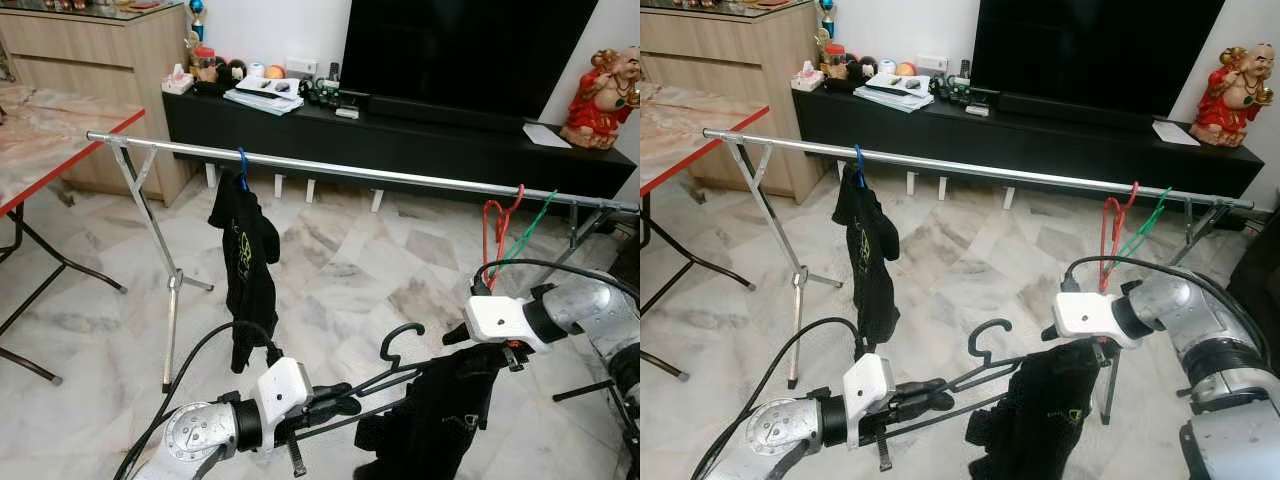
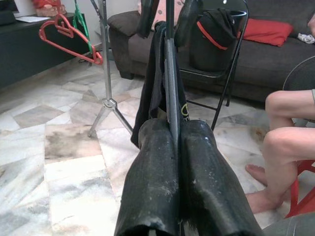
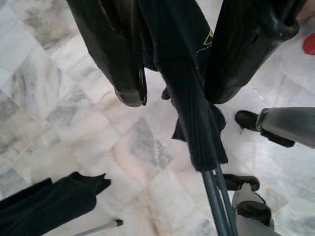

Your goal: Hang hanger

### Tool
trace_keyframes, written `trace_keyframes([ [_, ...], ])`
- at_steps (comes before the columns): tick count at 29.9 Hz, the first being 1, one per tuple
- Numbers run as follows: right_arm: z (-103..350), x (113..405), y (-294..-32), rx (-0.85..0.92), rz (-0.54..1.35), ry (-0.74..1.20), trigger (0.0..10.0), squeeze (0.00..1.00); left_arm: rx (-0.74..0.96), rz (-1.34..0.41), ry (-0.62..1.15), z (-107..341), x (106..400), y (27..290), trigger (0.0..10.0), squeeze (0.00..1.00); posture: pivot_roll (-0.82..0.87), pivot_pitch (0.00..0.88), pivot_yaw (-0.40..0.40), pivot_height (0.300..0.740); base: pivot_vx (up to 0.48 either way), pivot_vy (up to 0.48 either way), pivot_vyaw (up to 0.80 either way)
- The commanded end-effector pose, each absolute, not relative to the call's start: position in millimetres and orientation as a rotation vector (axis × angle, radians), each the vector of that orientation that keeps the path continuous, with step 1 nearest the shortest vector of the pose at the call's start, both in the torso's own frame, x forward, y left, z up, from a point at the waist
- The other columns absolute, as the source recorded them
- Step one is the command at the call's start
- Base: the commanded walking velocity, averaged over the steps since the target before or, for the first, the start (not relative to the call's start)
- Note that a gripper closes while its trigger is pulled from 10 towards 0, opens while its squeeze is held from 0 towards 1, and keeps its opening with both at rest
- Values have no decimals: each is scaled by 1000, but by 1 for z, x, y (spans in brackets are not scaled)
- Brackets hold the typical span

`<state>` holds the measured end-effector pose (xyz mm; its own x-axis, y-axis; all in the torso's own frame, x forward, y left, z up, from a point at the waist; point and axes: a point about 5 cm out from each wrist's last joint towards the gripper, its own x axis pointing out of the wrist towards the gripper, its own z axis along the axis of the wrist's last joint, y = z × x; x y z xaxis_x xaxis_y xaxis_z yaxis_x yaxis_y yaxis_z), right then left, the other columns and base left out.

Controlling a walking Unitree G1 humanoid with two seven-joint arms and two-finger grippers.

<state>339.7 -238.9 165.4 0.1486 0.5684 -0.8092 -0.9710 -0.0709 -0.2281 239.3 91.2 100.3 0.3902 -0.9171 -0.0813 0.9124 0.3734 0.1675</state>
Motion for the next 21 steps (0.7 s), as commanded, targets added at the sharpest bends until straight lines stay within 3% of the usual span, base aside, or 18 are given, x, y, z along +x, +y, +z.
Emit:
trace_keyframes([
  [1, 160, 337, -240, -931, 1394, 585, 10000, 0, 225, -1201, -126, 117, 241, 82, 10000, 0, 107, 0, -135, 740, 0, 0, 0],
  [7, 152, 334, -238, -917, 1421, 608, 9765, 0, 226, -1207, -134, 119, 242, 80, 10000, 0, 111, 0, -136, 740, 0, 0, 0],
  [8, 150, 334, -237, -917, 1432, 618, 6314, 0, 226, -1208, -137, 120, 242, 79, 10000, 0, 113, 0, -136, 740, 0, 0, 0],
  [9, 148, 333, -236, -923, 1434, 626, 4980, 0, 227, -1210, -140, 121, 242, 79, 10000, 0, 114, 0, -135, 740, 0, 0, 0],
  [11, 144, 333, -234, -930, 1436, 635, 5373, 0, 229, -1213, -145, 122, 242, 78, 10000, 0, 115, 0, -136, 740, 0, 0, 0],
  [12, 142, 333, -233, -927, 1434, 636, 0, 0, 230, -1215, -147, 122, 243, 77, 10000, 0, 118, 0, -136, 740, 0, 0, 0],
  [21, 137, 331, -228, -909, 1462, 647, 0, 0, 235, -1217, -156, 124, 244, 74, 10000, 0, 119, 0, -136, 740, 0, 0, 0],
])
